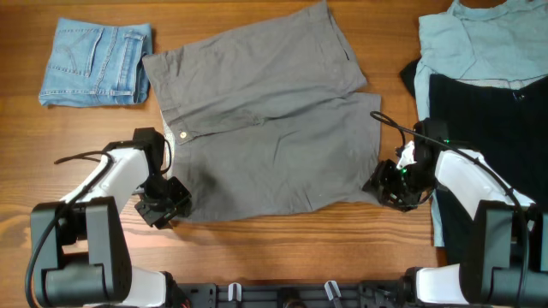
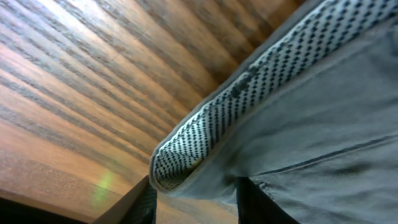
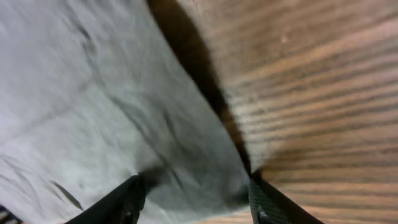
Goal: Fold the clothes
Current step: 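Grasp the bottom corners of the shorts with both grippers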
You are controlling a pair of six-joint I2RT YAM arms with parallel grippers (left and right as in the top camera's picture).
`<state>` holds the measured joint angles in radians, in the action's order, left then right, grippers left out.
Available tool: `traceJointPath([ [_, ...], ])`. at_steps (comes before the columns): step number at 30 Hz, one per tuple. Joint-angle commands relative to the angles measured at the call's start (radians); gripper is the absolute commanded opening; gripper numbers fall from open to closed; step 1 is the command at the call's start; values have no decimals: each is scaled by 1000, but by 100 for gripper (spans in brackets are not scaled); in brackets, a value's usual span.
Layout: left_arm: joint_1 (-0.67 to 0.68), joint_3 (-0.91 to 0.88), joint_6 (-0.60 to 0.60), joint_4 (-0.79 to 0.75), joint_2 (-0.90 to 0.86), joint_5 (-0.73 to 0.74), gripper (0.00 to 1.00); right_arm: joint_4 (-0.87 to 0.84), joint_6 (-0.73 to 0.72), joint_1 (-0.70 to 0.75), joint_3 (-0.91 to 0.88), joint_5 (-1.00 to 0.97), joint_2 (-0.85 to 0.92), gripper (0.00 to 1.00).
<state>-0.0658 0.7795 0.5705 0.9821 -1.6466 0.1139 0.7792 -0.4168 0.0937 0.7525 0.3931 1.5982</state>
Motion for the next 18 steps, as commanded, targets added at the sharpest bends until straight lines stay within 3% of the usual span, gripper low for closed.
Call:
traceJointPath([
  [1,6,-39,14,-78,-40,27,36,-19,-31,-1,-20,-11,-1,58],
  [5,6,-40,14,-78,-40,23,4,-13,-28,13,-7,-68,-2,49],
  [11,6,-40,14,-77,-40,8,4,78,32,86,99,-56,-50,50],
  [18,6,-40,14,-77,-40,8,4,226,50,95,118,-47,-92,61],
])
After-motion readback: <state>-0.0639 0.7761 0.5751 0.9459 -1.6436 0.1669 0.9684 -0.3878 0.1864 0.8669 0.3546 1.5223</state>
